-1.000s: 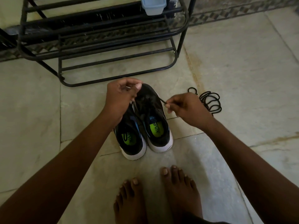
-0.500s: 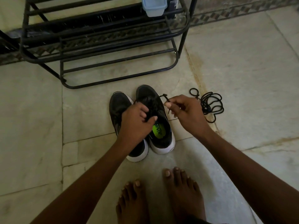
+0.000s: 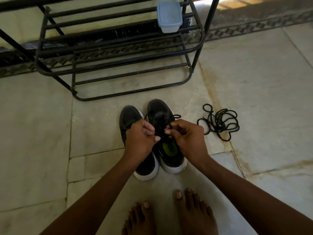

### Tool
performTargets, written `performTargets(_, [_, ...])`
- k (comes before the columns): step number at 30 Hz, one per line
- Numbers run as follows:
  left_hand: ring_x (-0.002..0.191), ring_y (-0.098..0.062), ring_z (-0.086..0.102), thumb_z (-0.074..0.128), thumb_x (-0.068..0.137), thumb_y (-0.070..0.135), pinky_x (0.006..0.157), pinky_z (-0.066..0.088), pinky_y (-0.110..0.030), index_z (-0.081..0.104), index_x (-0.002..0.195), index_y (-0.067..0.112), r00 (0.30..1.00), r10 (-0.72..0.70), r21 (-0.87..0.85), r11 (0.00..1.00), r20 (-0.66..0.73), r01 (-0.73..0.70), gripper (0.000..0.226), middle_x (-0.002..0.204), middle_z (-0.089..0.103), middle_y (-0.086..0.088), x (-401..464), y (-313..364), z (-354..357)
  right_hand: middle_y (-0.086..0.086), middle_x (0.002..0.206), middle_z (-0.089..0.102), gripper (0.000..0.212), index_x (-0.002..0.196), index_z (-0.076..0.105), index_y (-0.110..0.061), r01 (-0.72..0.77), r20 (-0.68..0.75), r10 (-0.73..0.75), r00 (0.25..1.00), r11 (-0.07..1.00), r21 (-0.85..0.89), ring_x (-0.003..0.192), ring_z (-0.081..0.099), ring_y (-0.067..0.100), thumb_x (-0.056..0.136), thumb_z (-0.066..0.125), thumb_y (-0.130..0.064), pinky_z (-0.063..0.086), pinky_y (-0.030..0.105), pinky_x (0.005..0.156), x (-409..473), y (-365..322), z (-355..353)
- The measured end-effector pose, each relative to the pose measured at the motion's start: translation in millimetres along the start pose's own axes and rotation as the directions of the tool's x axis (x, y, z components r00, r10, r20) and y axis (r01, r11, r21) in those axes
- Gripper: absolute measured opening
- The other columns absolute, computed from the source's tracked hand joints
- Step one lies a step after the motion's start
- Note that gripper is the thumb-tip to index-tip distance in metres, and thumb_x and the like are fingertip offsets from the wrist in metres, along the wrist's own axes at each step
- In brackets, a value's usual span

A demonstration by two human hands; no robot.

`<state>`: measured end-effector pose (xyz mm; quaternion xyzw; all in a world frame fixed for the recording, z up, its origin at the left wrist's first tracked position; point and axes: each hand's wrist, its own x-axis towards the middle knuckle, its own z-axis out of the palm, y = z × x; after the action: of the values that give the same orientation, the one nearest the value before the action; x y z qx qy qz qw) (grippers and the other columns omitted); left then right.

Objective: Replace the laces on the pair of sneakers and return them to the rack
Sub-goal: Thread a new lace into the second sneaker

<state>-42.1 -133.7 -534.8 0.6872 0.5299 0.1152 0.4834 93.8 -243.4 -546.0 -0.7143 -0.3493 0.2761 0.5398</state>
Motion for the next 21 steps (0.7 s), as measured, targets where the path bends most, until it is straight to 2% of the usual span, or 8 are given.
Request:
performTargets(3, [0.08,-0.021,0.074,0.09,0.072,0.004,0.078,0.064,-0.049,0.07,0.082,0.02,0.999,-0.02,-0.027,0.999,0.026,0.021,0.028,0.08,0.073,-0.006,3,-3,0,-0.002,0.08,0.072,0.008,0.086,0.073,-0.011,0.106,-0.004,-0.108,0.994,0.977,-0.186,0.073,0.065,0.008,0.084,0.081,-0.013,0.041,0.008,0.065,8,2,4])
performTargets(7, [0.081,-0.023,0.074,0.089,0.074,0.004,0.079,0.064,-0.049,0.07,0.081,0.025,0.999,-0.025,-0.036,0.999,0.034,0.027,0.029,0.082,0.073,-0.007,3,-5,1,0.002,0.079,0.07,0.013,0.086,0.07,-0.013,0.173,0.029,-0.171,0.985,0.955,-0.242,0.073,0.064,0.016,0.085,0.079,-0.022,0.049,0.023,0.064,10,11,4])
performTargets(11, [0.082,-0.024,0.075,0.088,0.074,0.004,0.081,0.063,-0.049,0.071,0.082,0.026,0.998,-0.035,-0.045,0.998,0.059,0.038,0.028,0.083,0.074,-0.008,5,-4,0,0.001,0.083,0.074,0.01,0.087,0.076,-0.009,0.227,0.032,-0.227,0.973,0.944,-0.238,0.075,0.065,0.01,0.081,0.082,-0.013,0.052,0.019,0.069,9,14,0])
performTargets(16, [0.086,-0.021,0.074,0.087,0.077,0.005,0.084,0.063,-0.048,0.073,0.09,0.021,0.997,-0.027,-0.038,0.999,0.075,0.03,0.025,0.085,0.072,-0.003,3,-1,-1,0.006,0.084,0.073,0.014,0.089,0.077,-0.009,0.257,0.028,-0.257,0.966,0.943,-0.209,0.073,0.068,0.017,0.077,0.085,-0.007,0.057,0.033,0.069,9,15,0])
performTargets(21, [0.085,-0.019,0.073,0.086,0.079,0.005,0.084,0.063,-0.047,0.072,0.09,0.022,0.997,-0.028,-0.034,0.999,0.079,0.031,0.025,0.086,0.072,-0.002,1,0,-2,0.006,0.084,0.073,0.017,0.09,0.077,-0.01,0.261,0.023,-0.263,0.965,0.937,-0.233,0.073,0.068,0.017,0.077,0.086,-0.009,0.058,0.036,0.068,10,17,2])
